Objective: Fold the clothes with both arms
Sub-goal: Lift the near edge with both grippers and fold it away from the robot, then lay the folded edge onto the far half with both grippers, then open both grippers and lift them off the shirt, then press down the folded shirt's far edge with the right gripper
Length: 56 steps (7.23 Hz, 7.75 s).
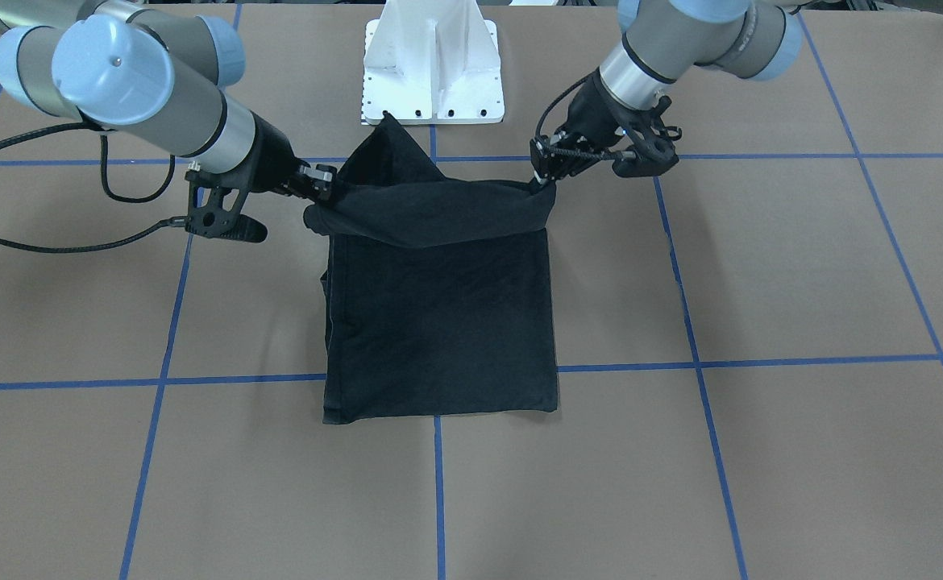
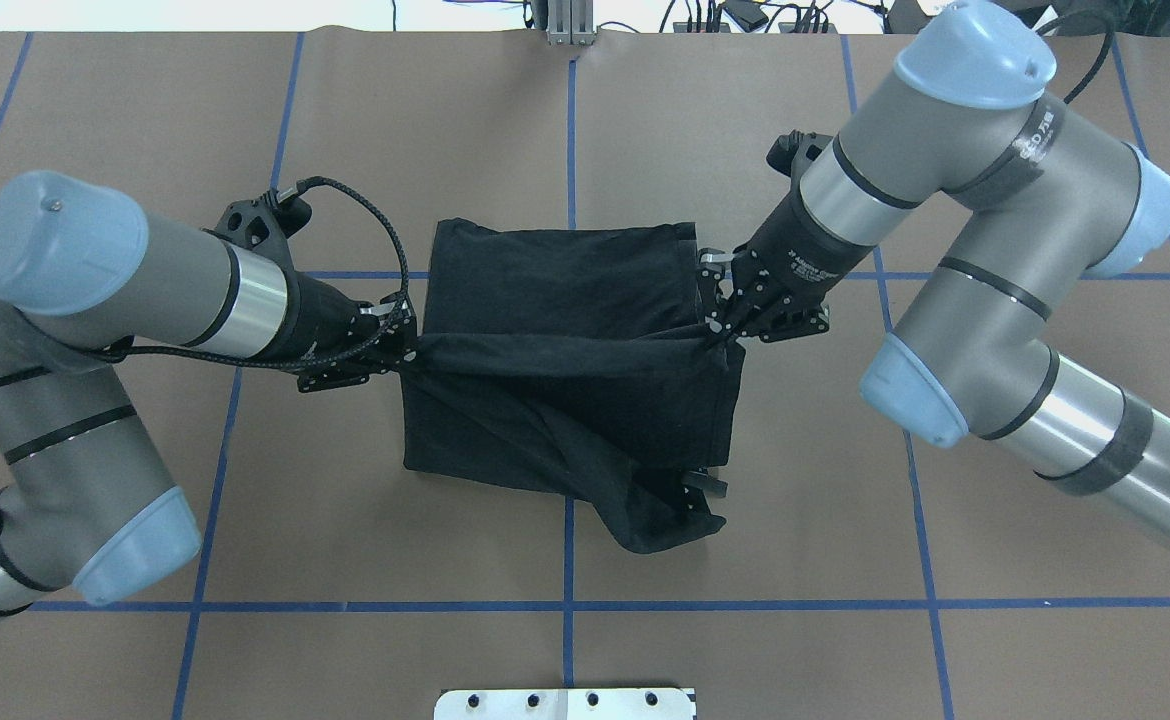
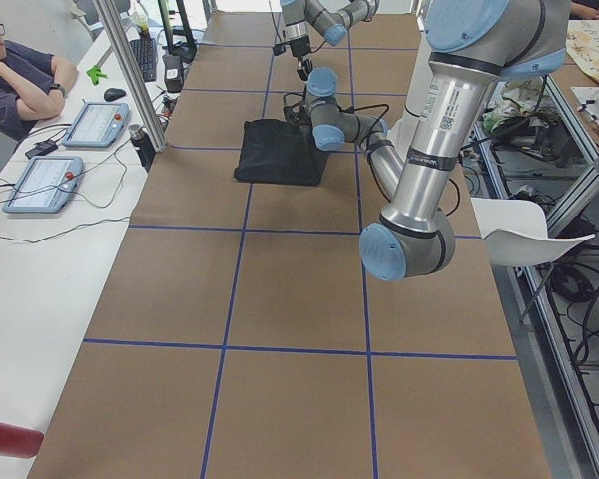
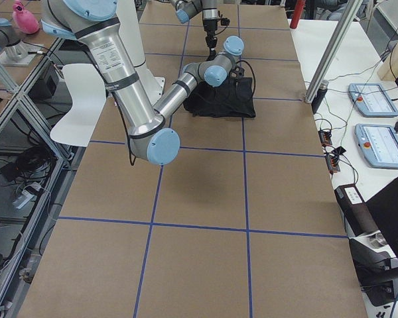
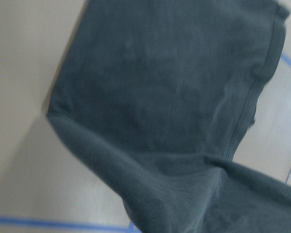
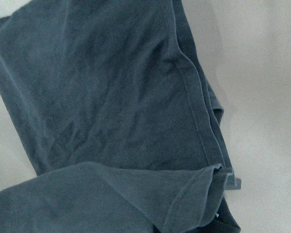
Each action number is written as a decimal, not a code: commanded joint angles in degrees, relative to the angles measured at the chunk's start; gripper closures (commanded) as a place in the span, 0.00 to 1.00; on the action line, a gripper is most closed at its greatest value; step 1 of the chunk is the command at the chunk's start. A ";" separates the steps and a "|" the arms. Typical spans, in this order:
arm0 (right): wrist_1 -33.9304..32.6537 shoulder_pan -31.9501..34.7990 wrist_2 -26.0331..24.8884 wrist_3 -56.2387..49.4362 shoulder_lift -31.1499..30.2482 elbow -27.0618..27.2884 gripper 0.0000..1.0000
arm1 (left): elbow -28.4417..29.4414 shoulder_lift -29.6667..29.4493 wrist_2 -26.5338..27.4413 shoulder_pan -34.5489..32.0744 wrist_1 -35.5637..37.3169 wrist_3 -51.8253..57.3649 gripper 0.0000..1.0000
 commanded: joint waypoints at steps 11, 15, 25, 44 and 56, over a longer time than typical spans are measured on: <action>0.06 3.26 -4.67 -2.85 14.60 -24.66 1.00 | 22.82 -12.31 0.26 -6.03 -4.92 3.42 1.00; 6.73 2.11 -7.13 -2.85 14.61 -31.85 1.00 | 31.43 -13.19 0.61 -7.61 -10.10 3.50 1.00; 6.83 3.86 -8.01 -2.41 15.31 -32.84 0.01 | 33.73 -17.15 1.22 -8.74 -9.50 3.33 0.00; 24.32 -9.31 -20.76 -26.49 15.40 -32.66 0.38 | 33.12 -15.83 0.70 -13.59 -7.82 7.20 0.00; 26.34 -8.09 -18.66 -28.07 14.69 -30.92 1.00 | 33.12 -15.57 0.61 -13.76 -7.74 7.20 0.00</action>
